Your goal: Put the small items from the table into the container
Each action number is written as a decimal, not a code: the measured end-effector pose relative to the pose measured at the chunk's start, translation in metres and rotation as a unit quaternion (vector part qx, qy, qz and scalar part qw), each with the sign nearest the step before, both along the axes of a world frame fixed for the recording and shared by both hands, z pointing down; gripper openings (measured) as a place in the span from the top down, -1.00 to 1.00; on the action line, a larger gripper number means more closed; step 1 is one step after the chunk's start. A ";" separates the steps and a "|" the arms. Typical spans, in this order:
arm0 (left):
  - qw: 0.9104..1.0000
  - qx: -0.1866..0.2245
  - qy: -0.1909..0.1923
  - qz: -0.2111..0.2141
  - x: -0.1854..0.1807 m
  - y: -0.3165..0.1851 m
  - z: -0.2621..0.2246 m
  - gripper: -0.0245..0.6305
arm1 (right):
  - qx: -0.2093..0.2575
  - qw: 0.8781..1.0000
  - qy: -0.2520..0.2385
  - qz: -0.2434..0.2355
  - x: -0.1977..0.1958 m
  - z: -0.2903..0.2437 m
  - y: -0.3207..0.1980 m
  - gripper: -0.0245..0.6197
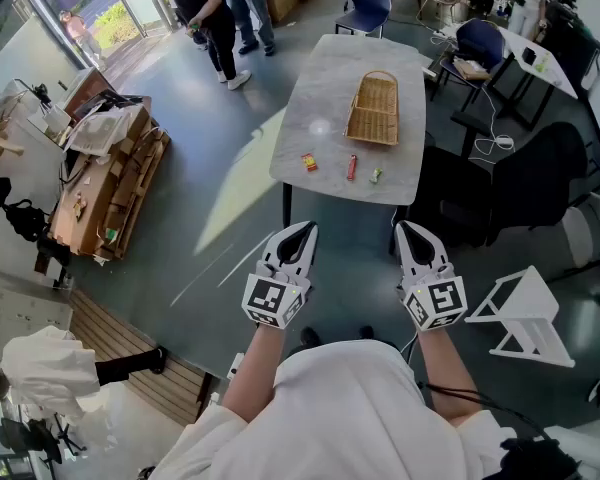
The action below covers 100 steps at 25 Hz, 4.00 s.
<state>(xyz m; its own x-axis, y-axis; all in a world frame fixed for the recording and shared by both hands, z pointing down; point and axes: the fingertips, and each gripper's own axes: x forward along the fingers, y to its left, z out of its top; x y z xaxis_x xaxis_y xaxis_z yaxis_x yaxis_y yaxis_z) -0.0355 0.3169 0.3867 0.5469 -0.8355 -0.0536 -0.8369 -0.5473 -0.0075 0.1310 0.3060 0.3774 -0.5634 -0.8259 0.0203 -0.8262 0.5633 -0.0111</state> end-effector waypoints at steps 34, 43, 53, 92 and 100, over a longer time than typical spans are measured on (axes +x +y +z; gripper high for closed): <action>1.000 -0.006 0.001 -0.010 0.032 -0.005 0.001 0.91 | -0.004 1.000 0.018 -0.023 0.040 0.004 -0.007 0.88; 0.999 -0.004 -0.002 -0.036 0.057 -0.018 0.008 0.91 | 0.003 0.998 0.021 -0.057 0.068 0.012 -0.023 0.82; 0.999 -0.007 -0.005 -0.036 0.058 -0.064 0.012 0.91 | -0.001 0.998 0.021 -0.064 0.063 0.014 -0.065 0.82; 0.996 -0.033 -0.019 0.078 -0.041 -0.420 0.055 0.90 | -0.062 0.997 0.050 0.024 -0.045 0.053 -0.382 0.72; 0.992 -0.121 -0.023 0.041 -0.038 -0.431 0.145 0.90 | -0.186 0.978 0.070 0.061 0.004 0.176 -0.412 0.72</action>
